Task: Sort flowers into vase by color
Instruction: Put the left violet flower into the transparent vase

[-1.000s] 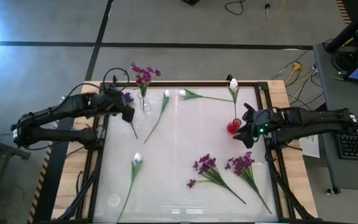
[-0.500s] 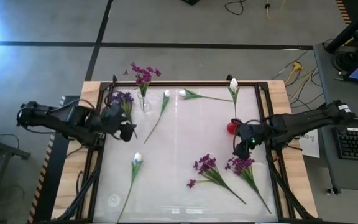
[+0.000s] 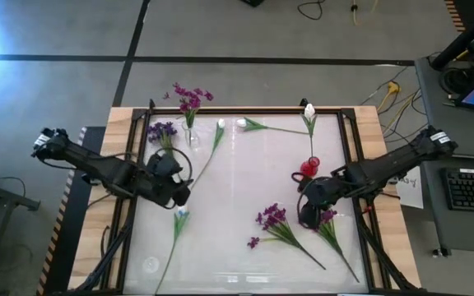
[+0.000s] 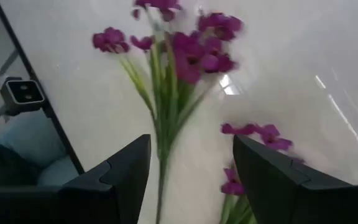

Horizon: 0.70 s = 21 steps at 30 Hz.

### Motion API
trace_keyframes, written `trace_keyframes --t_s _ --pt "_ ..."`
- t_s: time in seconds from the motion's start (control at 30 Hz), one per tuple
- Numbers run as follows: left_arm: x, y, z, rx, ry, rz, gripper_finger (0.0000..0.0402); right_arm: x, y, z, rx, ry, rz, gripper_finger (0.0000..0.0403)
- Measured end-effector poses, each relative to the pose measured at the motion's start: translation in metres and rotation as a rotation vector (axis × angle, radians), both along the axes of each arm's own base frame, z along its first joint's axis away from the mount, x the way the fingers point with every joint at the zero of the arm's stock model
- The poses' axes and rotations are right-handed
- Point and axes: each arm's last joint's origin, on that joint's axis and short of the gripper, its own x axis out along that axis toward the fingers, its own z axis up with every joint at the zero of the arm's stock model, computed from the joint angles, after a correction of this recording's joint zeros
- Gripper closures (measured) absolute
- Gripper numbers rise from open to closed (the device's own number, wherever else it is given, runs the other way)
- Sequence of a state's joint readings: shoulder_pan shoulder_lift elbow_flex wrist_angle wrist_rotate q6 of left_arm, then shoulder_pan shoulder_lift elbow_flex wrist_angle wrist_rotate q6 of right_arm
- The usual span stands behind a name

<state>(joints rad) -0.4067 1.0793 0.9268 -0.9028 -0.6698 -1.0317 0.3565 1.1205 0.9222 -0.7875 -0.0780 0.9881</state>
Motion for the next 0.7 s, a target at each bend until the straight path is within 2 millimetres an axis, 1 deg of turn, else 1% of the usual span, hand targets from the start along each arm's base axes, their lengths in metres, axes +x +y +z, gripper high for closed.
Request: trace_keyframes --t_s 0.17,0.33,0.47,0.57,0.7 --pt "0.012 -0.006 -0.013 0.027 0.07 -0.002 0.0138 0.021 0.01 0.003 -0.043 0.03 0.048 0.0184" --pt "0.019 -0.011 -0.025 0.047 0.124 -0.012 0.0138 0.04 0.017 -0.006 -0.091 0.065 0.077 0.0184" --pt "0.023 -0.016 -0.03 0.056 0.147 -0.022 0.0138 0.051 0.022 -0.014 -0.103 0.101 0.075 0.0182" --pt "0.024 -0.02 -0.034 0.054 0.153 -0.024 0.0138 0.055 0.023 -0.017 -0.112 0.117 0.075 0.017" --pt "0.025 -0.025 -0.037 0.048 0.155 -0.024 0.0138 0.057 0.023 -0.019 -0.137 0.115 0.07 0.0138"
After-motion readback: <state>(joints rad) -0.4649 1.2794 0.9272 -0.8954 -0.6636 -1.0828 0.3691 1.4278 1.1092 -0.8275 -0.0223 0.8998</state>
